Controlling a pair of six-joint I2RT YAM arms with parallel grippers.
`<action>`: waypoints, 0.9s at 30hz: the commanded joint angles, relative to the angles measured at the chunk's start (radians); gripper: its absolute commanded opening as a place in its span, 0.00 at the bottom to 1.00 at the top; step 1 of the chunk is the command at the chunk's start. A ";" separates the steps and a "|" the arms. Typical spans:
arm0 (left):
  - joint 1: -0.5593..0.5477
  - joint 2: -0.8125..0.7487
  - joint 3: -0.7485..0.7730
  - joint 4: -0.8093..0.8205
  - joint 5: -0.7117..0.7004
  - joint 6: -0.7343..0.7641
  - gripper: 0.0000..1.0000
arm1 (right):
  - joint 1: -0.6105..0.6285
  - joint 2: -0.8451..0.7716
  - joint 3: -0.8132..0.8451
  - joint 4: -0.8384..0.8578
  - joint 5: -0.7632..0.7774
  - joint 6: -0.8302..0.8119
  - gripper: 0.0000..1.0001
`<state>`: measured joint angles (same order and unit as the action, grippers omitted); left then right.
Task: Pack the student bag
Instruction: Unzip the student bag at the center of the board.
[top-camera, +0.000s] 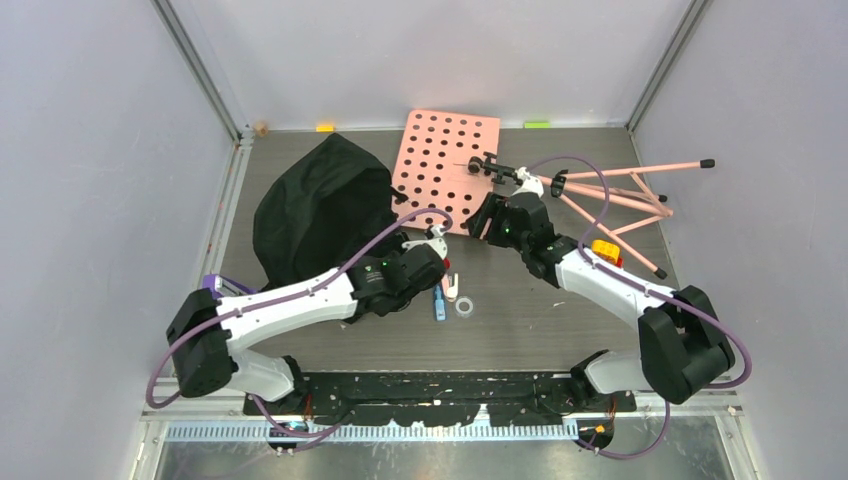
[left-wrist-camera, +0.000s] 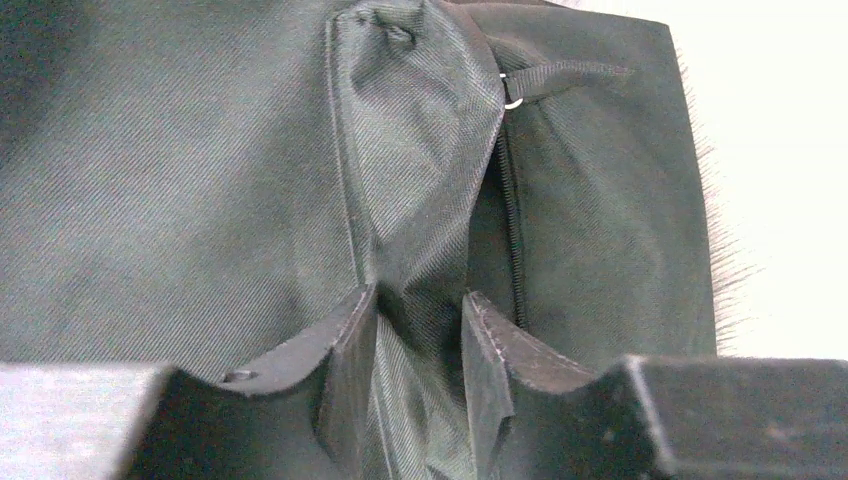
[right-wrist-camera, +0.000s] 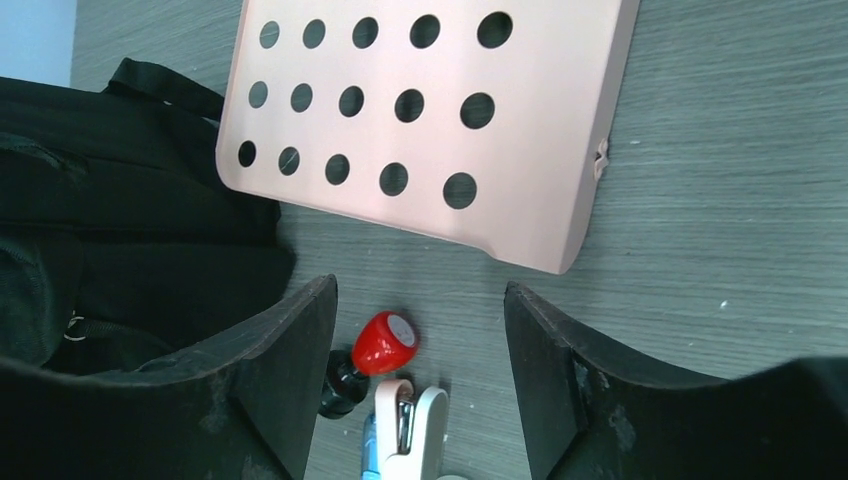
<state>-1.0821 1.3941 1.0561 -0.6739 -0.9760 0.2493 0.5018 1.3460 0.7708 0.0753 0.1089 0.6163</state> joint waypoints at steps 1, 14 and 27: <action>0.001 -0.089 0.021 -0.053 -0.021 -0.056 0.34 | 0.002 -0.014 -0.002 0.048 -0.049 0.088 0.67; 0.161 -0.257 0.004 -0.071 0.424 -0.192 0.00 | 0.298 0.119 0.013 0.240 0.086 0.428 0.65; 0.218 -0.321 -0.035 -0.021 0.521 -0.214 0.00 | 0.482 0.391 0.175 0.357 0.127 0.504 0.69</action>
<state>-0.8722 1.0973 1.0271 -0.7242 -0.4870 0.0574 0.9634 1.7096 0.9077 0.3244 0.2043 1.0851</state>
